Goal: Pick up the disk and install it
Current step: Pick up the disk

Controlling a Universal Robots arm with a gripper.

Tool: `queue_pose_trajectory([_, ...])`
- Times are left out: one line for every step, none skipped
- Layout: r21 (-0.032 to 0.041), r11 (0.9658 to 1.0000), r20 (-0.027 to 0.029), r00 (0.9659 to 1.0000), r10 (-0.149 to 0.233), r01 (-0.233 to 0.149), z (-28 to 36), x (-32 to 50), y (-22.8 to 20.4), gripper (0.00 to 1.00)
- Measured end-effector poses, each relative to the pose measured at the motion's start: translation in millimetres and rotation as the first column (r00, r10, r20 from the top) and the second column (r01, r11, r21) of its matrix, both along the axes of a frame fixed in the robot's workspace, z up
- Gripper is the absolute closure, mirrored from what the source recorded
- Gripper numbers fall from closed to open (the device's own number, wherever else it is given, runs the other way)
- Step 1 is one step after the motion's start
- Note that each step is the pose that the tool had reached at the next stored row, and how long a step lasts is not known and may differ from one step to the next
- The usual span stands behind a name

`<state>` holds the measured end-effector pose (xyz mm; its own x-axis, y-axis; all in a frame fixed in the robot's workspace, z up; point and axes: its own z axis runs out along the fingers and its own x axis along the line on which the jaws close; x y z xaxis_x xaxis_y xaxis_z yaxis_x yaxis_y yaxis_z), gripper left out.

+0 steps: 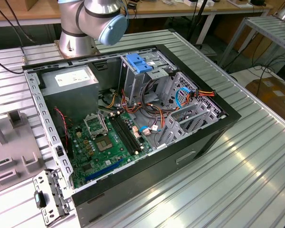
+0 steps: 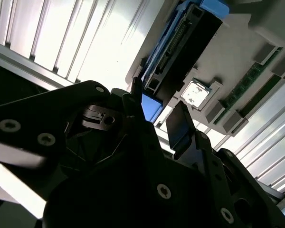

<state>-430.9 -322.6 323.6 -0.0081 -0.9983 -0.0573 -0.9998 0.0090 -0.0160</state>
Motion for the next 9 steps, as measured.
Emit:
queue_pose_trajectory([-0.0001,1.0000,0.0000,1.0000,0.001,-0.001,-1.8,0.0,0.0,0.52])
queue_pose_trajectory([-0.0001,1.0000,0.0000,1.0000,0.003,-0.003,-4.4,0.0,0.0,0.52])
queue_pose_trajectory([-0.0005,1.0000,-0.0002,1.0000,0.006,-0.006,-8.2,0.0,0.0,0.52])
queue_pose_trajectory([-0.0008,1.0000,-0.0001,1.0000,0.007,-0.007,-9.9,0.0,0.2,0.52])
queue_pose_trajectory([-0.0009,1.0000,0.0000,1.0000,0.009,-0.009,-12.2,0.0,0.5,0.52])
queue_pose_trajectory([-0.0012,0.9999,-0.0001,0.9999,0.010,-0.010,-15.6,0.0,0.9,0.52])
queue_pose_trajectory([-0.0013,0.9999,0.0000,0.9999,0.011,-0.011,-18.3,0.0,1.3,0.52])
queue_pose_trajectory([-0.0015,0.9999,-0.0001,0.9999,0.012,-0.012,-20.0,0.0,1.5,0.52])
queue_pose_trajectory([-0.0016,0.9999,-0.0001,0.9999,0.012,-0.012,-21.7,0.0,1.7,0.52])
